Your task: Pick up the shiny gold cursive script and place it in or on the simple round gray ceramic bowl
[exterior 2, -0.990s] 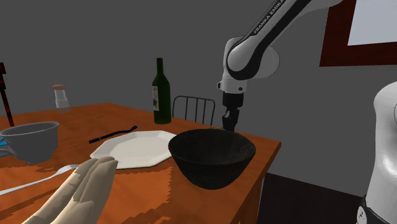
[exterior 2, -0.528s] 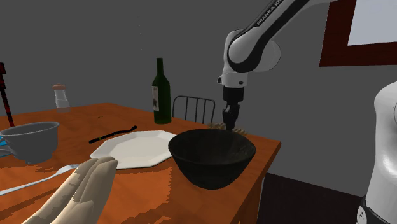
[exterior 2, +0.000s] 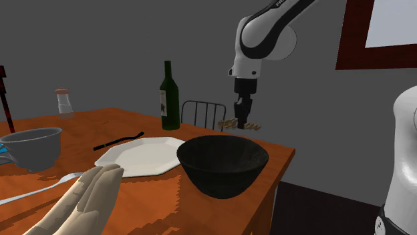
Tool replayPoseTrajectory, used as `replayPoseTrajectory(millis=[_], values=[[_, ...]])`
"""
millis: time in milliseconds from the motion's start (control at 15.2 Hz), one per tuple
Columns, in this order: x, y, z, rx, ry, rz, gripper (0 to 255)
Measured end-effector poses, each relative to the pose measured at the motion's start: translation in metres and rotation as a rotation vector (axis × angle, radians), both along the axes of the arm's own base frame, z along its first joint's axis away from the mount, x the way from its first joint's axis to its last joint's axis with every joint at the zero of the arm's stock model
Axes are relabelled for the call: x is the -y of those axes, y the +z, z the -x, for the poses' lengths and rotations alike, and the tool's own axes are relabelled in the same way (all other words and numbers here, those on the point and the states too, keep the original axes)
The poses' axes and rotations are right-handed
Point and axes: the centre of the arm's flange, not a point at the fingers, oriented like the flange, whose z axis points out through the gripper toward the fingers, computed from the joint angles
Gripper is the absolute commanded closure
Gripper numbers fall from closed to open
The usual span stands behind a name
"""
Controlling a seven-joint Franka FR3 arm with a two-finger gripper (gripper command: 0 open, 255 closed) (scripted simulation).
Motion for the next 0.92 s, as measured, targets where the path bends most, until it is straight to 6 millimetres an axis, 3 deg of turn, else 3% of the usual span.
replayPoseTrajectory(millis=[924], values=[[0.001, 0.073, -0.001, 0.0, 0.0, 0.0, 255]])
